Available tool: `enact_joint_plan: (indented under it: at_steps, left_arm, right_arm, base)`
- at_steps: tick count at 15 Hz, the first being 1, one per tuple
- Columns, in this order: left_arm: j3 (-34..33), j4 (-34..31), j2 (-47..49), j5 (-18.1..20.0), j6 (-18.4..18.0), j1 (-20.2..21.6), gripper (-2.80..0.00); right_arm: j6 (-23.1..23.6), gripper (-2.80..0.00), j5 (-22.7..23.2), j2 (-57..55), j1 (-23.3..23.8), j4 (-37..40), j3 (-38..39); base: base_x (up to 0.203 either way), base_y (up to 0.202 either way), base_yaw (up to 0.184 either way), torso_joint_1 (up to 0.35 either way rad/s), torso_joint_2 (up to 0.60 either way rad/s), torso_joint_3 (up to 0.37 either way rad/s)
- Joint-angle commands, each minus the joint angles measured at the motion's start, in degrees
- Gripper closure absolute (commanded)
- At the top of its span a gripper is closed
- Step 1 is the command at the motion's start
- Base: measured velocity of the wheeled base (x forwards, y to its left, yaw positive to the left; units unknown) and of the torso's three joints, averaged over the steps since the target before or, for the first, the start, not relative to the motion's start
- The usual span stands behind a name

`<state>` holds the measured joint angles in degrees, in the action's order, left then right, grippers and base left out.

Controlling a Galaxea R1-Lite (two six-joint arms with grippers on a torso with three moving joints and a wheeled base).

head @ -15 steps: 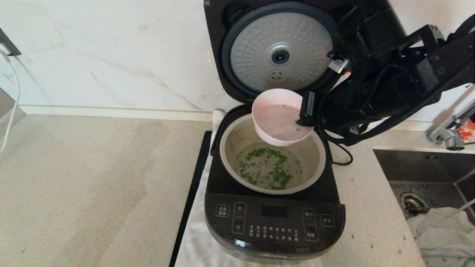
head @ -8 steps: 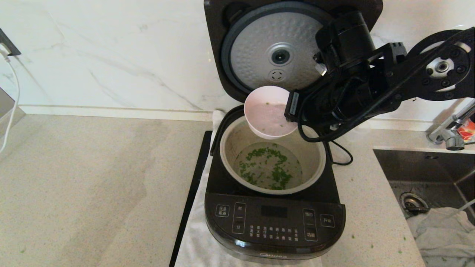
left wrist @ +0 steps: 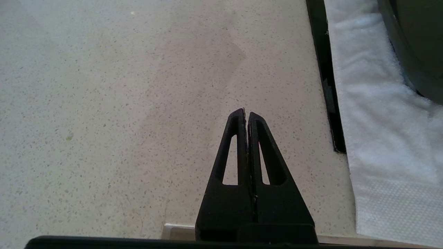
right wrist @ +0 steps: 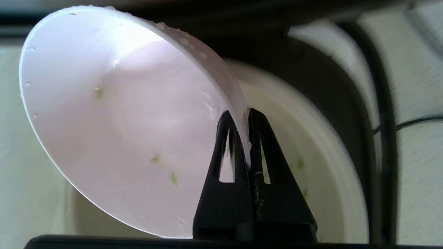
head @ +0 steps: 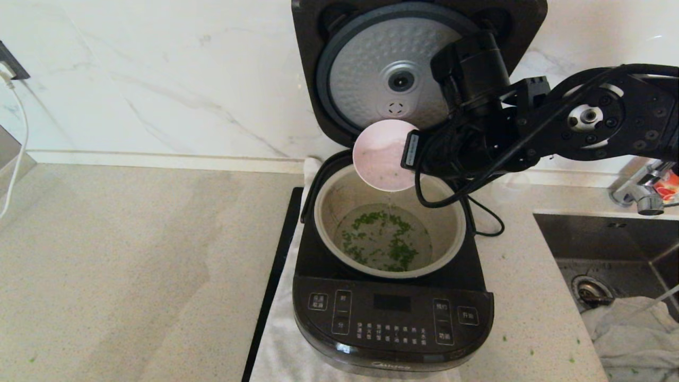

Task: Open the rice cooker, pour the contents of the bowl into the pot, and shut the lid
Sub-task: Pour the water from the bowl into the rice cooker

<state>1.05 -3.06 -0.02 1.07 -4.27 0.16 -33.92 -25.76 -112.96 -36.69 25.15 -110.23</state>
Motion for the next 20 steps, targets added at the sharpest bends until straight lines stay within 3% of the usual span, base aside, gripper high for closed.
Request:
enact_joint_plan:
  at_steps: [1, 4, 13, 16, 20]
  left_arm:
    - [0.0, 0.0, -0.1, 0.0, 0.0, 0.0, 0.0]
    - [0.0, 0.0, -0.1, 0.0, 0.0, 0.0, 0.0]
    - [0.0, 0.0, -0.1, 0.0, 0.0, 0.0, 0.0]
    - [0.0, 0.0, -0.1, 0.0, 0.0, 0.0, 0.0]
    - [0.0, 0.0, -0.1, 0.1, 0.0, 0.0, 0.0]
  right_arm:
    - [1.8, 0.0, -4.0, -0.2, -1.5, -0.9, 0.4]
    - [5.6, 0.0, -9.7, -0.1, -3.8, -5.3, 2.9]
    - [31.1, 0.0, -23.0, 1.0, -9.1, -40.4, 20.2]
    - [41.5, 0.0, -24.6, 0.8, -9.3, -58.5, 26.8]
    - [60.1, 0.0, -24.9, -0.8, -9.3, -89.0, 35.3]
  base:
    - [0.0, 0.0, 0.0, 0.0, 0.0, 0.0]
    - [0.0, 0.0, 0.0, 0.0, 0.0, 0.0]
    - [0.0, 0.0, 0.0, 0.0, 0.0, 0.0]
    - [0.0, 0.0, 0.0, 0.0, 0.0, 0.0]
    - [0.0, 0.0, 0.0, 0.0, 0.0, 0.0]
